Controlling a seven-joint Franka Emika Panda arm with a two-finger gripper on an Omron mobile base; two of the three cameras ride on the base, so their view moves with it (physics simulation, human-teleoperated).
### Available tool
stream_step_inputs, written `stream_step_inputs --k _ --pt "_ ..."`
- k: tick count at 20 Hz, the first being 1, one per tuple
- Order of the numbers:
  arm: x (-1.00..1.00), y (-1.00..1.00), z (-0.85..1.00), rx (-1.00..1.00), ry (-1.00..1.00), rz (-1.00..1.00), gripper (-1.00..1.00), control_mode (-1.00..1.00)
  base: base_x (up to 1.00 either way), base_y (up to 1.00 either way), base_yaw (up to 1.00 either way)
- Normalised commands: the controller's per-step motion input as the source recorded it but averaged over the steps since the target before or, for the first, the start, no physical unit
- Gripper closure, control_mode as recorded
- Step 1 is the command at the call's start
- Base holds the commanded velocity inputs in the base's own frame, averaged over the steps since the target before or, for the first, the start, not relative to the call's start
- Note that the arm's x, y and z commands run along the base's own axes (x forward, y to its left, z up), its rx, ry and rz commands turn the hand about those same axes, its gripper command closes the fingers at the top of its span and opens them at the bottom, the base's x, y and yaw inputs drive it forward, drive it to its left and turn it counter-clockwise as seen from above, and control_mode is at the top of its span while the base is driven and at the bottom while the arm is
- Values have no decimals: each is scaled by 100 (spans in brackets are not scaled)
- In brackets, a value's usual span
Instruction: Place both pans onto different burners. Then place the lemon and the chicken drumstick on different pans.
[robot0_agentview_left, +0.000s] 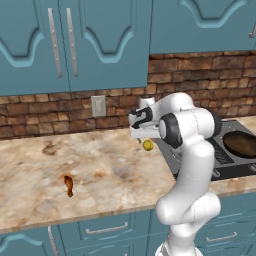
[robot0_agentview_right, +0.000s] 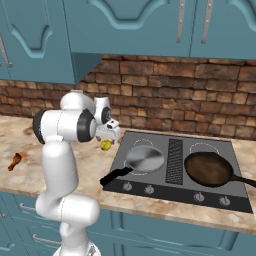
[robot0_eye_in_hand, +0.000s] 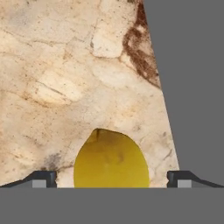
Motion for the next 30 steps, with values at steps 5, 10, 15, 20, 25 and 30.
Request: stream_step_inputs --k 5,10,15,20,25,30 --pt "1 0 -20 0 0 1 -100 -100 0 0 0" --pt "0 0 -14 0 0 1 -100 -100 0 0 0" --pt "0 0 -3 0 0 1 100 -100 0 0 0" --pt "0 0 1 0 -1 0 100 -100 0 0 0" --pt "0 -1 32 0 -8 0 100 -100 0 0 0" --pt "-7 -12 45 0 -1 0 100 -100 0 0 0"
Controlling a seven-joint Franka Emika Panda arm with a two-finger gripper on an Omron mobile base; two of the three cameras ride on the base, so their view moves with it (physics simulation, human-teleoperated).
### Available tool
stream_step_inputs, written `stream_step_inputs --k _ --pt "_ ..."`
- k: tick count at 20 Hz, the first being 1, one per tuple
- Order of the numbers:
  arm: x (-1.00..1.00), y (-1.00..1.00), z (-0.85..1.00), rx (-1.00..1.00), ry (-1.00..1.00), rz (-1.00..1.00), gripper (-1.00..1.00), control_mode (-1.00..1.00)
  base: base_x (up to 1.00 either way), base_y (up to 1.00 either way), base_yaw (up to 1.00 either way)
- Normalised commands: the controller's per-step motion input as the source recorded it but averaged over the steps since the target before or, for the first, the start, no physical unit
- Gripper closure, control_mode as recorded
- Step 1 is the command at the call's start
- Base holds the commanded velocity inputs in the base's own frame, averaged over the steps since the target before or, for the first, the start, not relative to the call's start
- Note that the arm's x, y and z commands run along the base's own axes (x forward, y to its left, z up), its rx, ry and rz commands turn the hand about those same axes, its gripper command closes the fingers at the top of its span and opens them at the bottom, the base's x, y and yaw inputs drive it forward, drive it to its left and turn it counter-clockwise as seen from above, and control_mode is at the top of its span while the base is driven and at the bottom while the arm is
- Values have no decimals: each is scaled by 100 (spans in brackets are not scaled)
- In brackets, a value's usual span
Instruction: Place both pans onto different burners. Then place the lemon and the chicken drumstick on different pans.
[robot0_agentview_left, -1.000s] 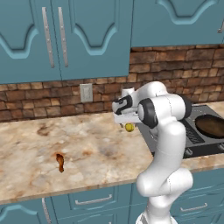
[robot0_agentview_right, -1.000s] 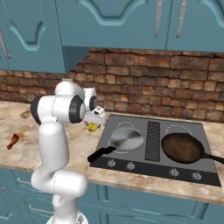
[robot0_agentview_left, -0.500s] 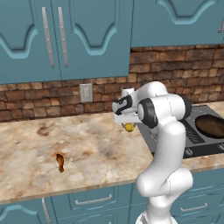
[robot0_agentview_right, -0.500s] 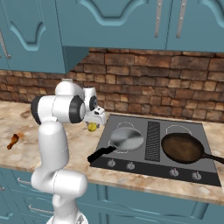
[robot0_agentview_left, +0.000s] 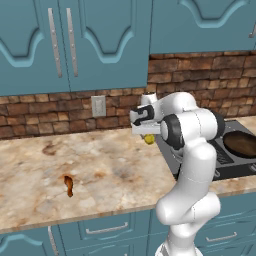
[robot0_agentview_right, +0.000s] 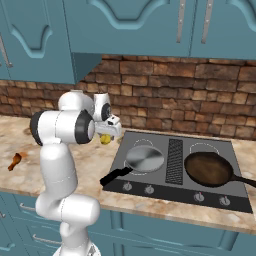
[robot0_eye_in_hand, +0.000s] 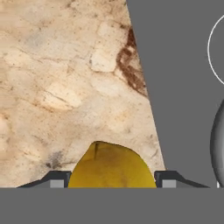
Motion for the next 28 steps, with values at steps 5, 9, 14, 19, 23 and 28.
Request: stream_step_inputs --k 5,9,14,19,23,28 --pt "-29 -42 29 0 -6 0 100 -100 0 0 0" --pt "-41 -47 27 0 -4 0 100 -100 0 0 0" --pt "-36 -56 33 0 -4 0 100 -100 0 0 0" --pt "-23 -43 43 0 -1 0 100 -100 0 0 0" --pt "-26 -45 37 0 -1 0 100 -100 0 0 0" --pt "-31 -53 31 0 0 0 100 -100 0 0 0"
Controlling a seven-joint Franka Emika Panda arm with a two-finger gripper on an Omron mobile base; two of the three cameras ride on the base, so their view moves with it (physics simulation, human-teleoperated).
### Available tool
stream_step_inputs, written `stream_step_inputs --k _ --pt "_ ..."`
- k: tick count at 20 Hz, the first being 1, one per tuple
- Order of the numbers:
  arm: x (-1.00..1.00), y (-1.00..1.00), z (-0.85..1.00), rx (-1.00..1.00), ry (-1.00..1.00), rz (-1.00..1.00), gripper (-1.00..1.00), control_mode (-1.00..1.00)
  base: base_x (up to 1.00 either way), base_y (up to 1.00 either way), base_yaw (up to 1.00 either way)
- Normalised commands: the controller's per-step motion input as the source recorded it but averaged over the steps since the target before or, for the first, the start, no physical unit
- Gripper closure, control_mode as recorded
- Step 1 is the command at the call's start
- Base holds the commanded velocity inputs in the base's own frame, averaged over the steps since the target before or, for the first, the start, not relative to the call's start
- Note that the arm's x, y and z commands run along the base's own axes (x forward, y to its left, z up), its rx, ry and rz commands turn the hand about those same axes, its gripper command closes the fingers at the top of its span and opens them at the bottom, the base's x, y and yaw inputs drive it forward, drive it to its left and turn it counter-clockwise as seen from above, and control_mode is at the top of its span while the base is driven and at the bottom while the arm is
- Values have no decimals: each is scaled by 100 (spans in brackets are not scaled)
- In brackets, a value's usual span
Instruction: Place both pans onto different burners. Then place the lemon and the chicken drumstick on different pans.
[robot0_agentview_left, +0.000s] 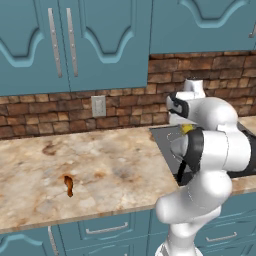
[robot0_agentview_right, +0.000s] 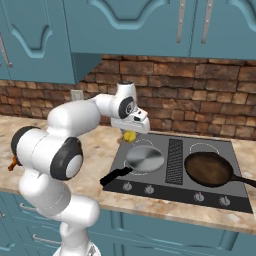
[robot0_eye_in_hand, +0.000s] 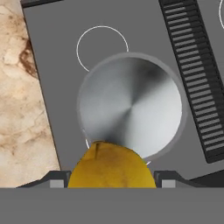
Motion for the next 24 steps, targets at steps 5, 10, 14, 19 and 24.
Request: stream_step_inputs --k 5,10,14,19,24 --pt "-39 -58 32 0 0 0 100 -100 0 0 0" --pt "-46 -68 9 0 0 0 100 -100 0 0 0" --pt "-45 -60 0 0 0 0 100 -100 0 0 0" --pt "-41 -52 0 0 -1 0 100 -100 0 0 0" --pt "0 -35 0 0 -9 0 100 -100 0 0 0"
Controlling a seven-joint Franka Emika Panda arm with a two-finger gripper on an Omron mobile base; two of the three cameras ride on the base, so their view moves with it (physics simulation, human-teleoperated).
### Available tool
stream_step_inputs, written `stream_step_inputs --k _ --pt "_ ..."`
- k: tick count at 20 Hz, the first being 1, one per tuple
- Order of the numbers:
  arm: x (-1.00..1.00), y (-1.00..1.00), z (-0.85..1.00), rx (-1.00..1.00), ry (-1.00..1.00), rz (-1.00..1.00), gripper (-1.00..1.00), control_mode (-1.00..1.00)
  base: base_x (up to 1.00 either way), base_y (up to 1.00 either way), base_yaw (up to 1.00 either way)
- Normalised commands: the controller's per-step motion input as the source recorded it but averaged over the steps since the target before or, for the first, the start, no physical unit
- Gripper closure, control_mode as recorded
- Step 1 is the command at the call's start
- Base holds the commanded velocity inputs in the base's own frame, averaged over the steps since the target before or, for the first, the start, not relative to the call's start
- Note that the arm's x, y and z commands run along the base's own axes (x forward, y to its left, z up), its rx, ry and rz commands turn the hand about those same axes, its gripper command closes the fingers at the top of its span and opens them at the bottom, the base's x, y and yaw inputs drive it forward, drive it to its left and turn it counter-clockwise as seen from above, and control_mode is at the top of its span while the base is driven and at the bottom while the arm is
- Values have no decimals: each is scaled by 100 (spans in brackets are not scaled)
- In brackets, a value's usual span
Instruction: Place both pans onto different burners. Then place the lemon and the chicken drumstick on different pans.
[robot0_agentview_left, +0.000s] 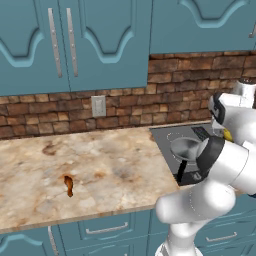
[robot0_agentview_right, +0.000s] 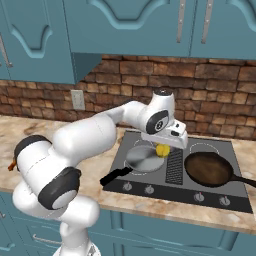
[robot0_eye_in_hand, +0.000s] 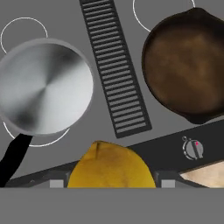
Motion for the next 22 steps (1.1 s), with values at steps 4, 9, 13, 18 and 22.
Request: stream_step_inputs --k 4,9,13,18,22 --pt "0 -49 0 2 -8 0 100 -100 0 0 0" --pt "2 -49 0 1 -3 0 100 -100 0 0 0" --pt "10 -39 0 0 -1 0 100 -100 0 0 0" --pt "6 -30 -4 0 0 0 100 -100 0 0 0" --pt "20 -29 -16 2 -1 0 100 -100 0 0 0"
